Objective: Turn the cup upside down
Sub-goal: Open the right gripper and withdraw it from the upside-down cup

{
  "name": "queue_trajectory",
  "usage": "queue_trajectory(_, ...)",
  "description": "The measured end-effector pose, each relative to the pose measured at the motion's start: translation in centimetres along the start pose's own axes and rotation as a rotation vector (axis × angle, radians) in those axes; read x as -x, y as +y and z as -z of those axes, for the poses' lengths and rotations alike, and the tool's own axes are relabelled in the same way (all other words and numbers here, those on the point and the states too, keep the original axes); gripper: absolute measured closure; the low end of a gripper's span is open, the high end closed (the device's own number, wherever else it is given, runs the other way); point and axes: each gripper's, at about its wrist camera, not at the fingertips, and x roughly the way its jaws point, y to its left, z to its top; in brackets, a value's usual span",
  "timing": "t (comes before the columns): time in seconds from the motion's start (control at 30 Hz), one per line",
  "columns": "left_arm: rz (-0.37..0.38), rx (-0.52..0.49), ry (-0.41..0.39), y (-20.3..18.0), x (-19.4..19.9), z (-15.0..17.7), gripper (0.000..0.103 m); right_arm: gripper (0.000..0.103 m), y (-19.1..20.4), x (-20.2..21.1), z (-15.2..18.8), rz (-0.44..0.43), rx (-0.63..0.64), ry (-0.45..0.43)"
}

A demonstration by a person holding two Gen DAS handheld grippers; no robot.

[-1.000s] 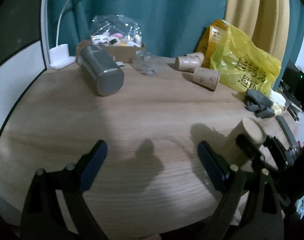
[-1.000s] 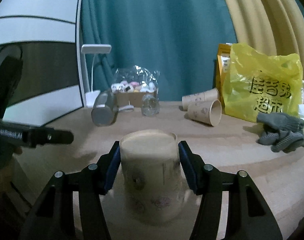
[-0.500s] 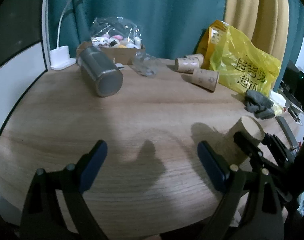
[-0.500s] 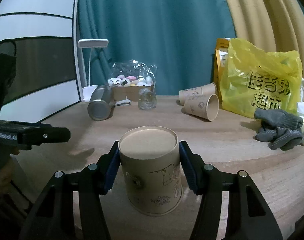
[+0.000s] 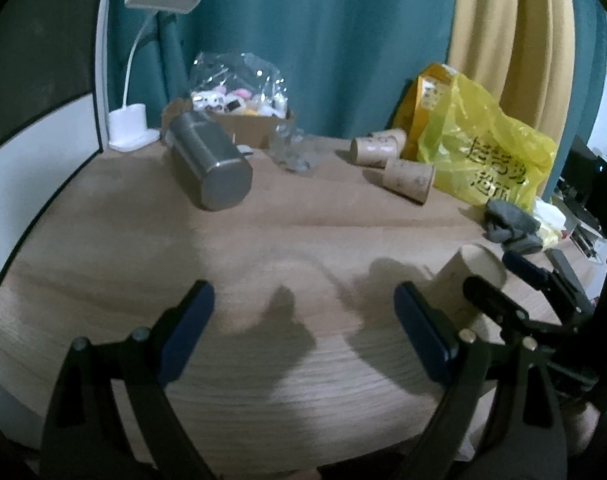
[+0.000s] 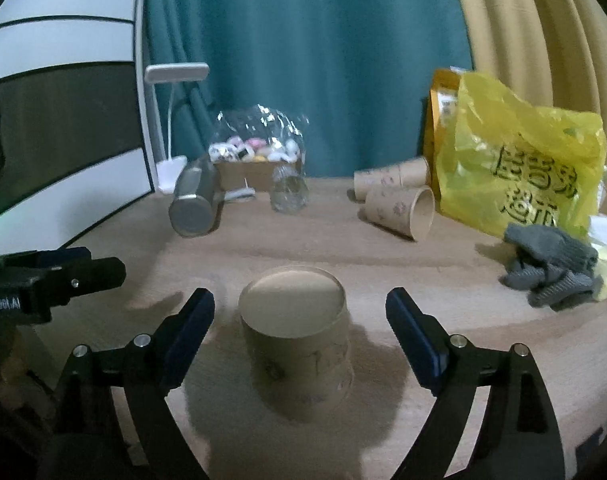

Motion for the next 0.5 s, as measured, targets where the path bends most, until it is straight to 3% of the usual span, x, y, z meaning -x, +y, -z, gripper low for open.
queue_trajectory(0.23,0.019,-0.047,-0.042,-2.0,1.9,0.4,0.01,0.013,-0.9,2.4,-1.3,0.041,-0.062,0.155)
queue_trajectory(0.5,0.025,-0.053,-0.077,-3.0,4.1,0.0,0.01,0.013,-2.4,4.9,-1.5,0.099,-0.096,0.161)
